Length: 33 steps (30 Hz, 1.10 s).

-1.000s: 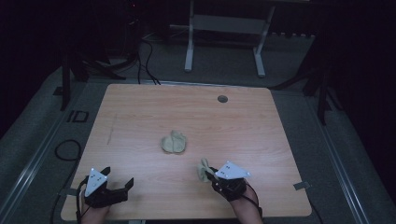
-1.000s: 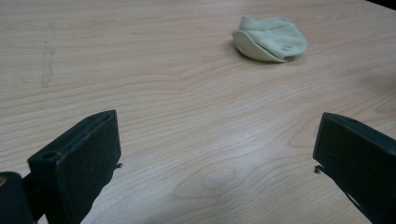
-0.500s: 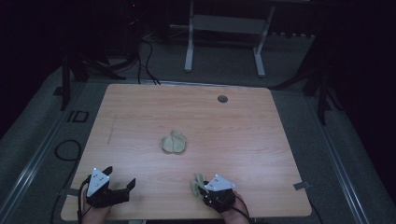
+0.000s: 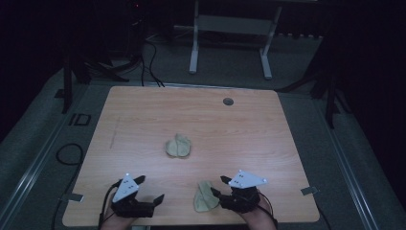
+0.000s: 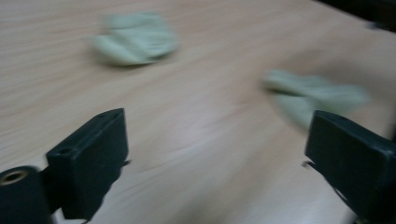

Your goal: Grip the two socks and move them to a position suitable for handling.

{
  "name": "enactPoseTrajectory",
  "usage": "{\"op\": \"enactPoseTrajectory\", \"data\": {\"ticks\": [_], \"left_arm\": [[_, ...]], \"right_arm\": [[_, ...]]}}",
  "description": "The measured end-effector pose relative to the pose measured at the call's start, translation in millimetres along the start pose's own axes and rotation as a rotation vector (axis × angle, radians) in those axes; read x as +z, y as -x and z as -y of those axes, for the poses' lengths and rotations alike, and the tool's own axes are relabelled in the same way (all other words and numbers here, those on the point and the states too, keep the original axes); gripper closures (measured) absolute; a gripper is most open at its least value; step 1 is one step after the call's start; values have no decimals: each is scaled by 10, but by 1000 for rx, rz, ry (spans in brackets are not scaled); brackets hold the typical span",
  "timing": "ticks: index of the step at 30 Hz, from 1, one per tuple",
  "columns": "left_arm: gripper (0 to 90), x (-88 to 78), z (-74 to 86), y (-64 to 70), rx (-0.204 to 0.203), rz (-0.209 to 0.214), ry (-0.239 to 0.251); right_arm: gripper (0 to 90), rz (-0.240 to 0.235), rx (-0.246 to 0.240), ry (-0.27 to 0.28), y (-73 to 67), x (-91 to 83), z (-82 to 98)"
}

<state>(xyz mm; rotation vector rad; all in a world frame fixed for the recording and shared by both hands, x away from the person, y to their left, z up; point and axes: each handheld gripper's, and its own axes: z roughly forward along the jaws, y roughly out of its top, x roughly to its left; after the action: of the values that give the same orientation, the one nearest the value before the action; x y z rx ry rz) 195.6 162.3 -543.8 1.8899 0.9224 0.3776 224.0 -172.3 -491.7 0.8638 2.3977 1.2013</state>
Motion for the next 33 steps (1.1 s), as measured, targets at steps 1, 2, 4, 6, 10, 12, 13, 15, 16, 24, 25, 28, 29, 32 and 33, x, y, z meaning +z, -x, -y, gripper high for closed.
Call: {"op": "enactPoseTrajectory", "data": {"ticks": [1, 2, 4, 6, 10, 12, 13, 15, 16, 24, 25, 28, 29, 32, 33], "left_arm": [[68, 60, -40, 85, 5, 38, -11], [77, 110, -66, 145, -2, 68, -20], [164, 204, -104, 238, -11, 111, -27], [194, 318, -137, 330, -4, 157, -57], [294, 485, -167, 461, 24, 192, -126], [329, 615, -166, 537, 29, 201, -175], [353, 659, -164, 566, 44, 195, -198], [396, 733, -158, 605, 62, 174, -235], [418, 764, -154, 610, 60, 167, -251], [542, 890, -146, 608, 43, 160, -274], [542, 897, -141, 607, 48, 161, -284], [588, 899, -138, 615, 64, 151, -282], [601, 899, -135, 624, 78, 143, -281], [694, 903, -135, 659, 124, 117, -283], [740, 907, -142, 664, 125, 104, -288]], "right_arm": [[535, 3, -8, 0, 23, -3, -23], [578, 7, -13, 0, 57, 14, -46], [620, -18, -15, -13, 95, 90, -50], [672, -34, -21, -44, 96, 186, -23], [692, -84, -36, -107, 72, 373, 63], [692, -111, -38, -150, 65, 503, 131], [691, -112, -41, -165, 70, 539, 151], [691, -115, -37, -188, 80, 584, 185], [690, -117, -39, -194, 82, 595, 197], [691, -137, -33, -258, 114, 671, 275], [691, -137, -33, -258, 114, 671, 275], [737, -128, -48, -269, 103, 668, 270], [758, -123, -52, -270, 93, 668, 271], [813, -106, -72, -260, 51, 670, 278], [823, -98, -76, -256, 35, 669, 282]]}}
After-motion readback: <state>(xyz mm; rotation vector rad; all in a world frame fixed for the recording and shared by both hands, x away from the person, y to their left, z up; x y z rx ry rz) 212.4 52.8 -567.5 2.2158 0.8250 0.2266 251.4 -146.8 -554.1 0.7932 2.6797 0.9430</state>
